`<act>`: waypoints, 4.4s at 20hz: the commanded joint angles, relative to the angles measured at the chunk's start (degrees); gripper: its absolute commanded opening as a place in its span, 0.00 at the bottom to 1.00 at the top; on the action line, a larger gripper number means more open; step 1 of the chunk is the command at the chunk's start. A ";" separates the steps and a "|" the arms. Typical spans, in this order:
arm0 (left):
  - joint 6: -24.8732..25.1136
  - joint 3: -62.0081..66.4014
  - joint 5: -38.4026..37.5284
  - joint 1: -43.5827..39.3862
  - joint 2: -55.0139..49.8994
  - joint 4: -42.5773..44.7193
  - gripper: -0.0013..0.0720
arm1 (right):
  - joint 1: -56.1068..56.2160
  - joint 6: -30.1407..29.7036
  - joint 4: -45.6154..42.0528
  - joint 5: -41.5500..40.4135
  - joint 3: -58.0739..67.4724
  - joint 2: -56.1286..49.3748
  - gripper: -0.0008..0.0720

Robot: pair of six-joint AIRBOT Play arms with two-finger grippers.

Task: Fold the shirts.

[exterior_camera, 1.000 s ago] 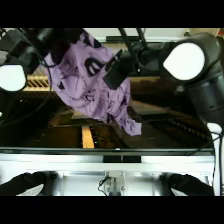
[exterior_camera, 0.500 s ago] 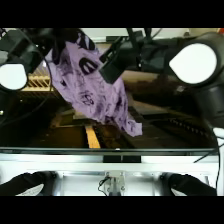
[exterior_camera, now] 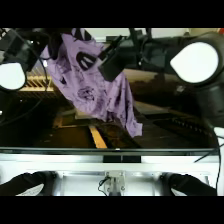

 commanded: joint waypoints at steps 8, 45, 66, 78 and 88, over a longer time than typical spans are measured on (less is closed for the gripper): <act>-1.09 -0.02 0.04 -0.04 0.81 0.09 0.59 | 0.11 -1.51 -1.22 -3.87 0.00 -0.02 0.09; 3.43 -0.04 -6.75 0.92 11.43 3.76 0.75 | -33.90 26.84 -43.45 -8.55 3.30 11.76 0.09; 3.41 -0.17 -17.18 7.21 10.36 3.76 0.75 | -90.40 33.68 -42.73 -13.46 3.45 14.58 0.09; 3.41 -0.20 -19.71 7.21 10.36 3.78 0.75 | -114.71 30.23 -24.35 -26.40 3.45 8.41 0.09; 3.19 -0.20 -24.02 7.21 10.36 3.76 0.75 | -136.19 28.92 -14.93 -20.85 3.45 6.05 0.09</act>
